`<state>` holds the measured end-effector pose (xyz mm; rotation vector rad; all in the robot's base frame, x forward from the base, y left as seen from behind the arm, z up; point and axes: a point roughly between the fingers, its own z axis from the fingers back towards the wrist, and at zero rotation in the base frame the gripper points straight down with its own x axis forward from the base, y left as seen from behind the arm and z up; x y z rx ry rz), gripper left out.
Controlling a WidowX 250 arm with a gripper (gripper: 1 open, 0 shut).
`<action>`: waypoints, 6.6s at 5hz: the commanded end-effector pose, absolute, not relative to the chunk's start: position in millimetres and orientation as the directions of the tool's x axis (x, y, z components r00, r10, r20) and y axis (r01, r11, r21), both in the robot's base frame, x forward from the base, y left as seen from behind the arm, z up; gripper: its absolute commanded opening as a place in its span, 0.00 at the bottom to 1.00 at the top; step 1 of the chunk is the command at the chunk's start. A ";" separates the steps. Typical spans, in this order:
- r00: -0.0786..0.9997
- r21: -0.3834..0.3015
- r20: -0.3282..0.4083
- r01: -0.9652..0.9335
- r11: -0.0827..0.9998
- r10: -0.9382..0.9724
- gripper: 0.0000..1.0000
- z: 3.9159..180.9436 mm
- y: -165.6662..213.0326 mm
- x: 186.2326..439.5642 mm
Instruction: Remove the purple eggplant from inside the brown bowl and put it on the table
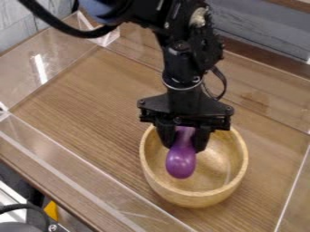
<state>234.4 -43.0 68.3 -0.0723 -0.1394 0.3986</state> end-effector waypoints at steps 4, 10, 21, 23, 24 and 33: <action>0.901 -0.110 0.180 -0.382 0.918 0.396 0.00 79.1 -47.3 233.0; 0.892 -0.106 0.190 -0.396 0.912 0.410 0.00 87.8 -42.8 229.8; 0.860 -0.017 0.375 -0.367 0.930 0.346 0.00 79.2 125.9 231.5; 0.869 0.009 0.387 -0.338 0.941 0.308 0.00 72.9 121.4 239.8; 0.873 0.019 0.391 -0.324 0.946 0.291 0.00 70.7 117.7 243.0; 0.923 0.112 0.301 -0.282 0.953 0.238 1.00 42.2 104.4 223.5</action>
